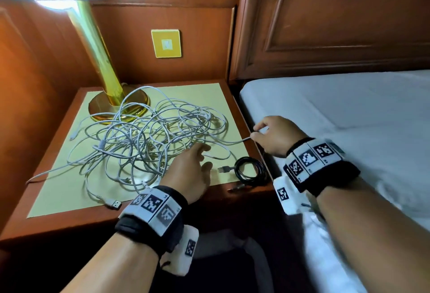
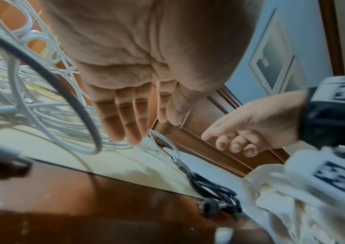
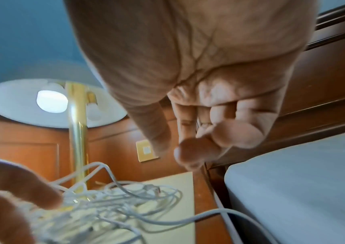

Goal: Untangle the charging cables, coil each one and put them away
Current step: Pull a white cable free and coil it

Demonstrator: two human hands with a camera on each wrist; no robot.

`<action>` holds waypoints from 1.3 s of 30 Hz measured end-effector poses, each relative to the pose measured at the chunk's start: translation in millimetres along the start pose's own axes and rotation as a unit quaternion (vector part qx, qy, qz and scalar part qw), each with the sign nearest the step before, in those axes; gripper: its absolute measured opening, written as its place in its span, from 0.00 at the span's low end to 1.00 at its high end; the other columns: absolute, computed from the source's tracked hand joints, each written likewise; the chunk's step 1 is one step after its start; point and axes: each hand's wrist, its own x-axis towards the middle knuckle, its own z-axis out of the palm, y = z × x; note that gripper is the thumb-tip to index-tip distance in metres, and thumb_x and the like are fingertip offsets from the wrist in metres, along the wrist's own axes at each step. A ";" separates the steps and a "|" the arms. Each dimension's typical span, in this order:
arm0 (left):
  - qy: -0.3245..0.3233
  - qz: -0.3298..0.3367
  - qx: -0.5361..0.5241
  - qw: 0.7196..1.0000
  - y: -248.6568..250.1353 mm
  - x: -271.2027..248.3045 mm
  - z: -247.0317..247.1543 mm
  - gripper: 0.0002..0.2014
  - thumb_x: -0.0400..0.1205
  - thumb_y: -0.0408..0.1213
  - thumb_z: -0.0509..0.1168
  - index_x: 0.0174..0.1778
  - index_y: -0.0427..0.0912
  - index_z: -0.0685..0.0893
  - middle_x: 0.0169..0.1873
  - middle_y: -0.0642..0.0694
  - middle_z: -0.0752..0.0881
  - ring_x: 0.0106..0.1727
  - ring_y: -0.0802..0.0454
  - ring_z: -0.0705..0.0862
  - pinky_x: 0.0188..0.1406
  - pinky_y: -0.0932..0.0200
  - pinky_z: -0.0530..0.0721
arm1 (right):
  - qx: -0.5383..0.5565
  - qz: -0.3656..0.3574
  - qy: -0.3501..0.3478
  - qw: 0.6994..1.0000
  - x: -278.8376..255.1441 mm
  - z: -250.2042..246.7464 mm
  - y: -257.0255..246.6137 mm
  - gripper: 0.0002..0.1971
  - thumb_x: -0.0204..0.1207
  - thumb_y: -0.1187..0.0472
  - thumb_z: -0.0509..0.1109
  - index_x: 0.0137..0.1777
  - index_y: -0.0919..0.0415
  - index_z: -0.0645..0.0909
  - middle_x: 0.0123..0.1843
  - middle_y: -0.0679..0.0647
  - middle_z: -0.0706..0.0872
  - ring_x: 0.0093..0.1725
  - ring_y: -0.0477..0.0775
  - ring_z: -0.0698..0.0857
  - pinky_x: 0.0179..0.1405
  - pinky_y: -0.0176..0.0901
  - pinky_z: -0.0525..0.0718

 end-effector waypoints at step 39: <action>-0.077 -0.124 0.279 0.949 -92.5 4.3 -57.1 0.26 0.83 0.47 0.59 0.77 0.72 0.66 0.75 0.48 0.69 0.80 0.39 0.62 0.78 0.39 0.67 | -0.058 -0.266 0.149 0.951 29.2 -47.1 -138.6 0.04 0.81 0.56 0.69 0.45 0.53 0.82 0.37 0.46 0.83 0.38 0.52 0.82 0.34 0.41 0.73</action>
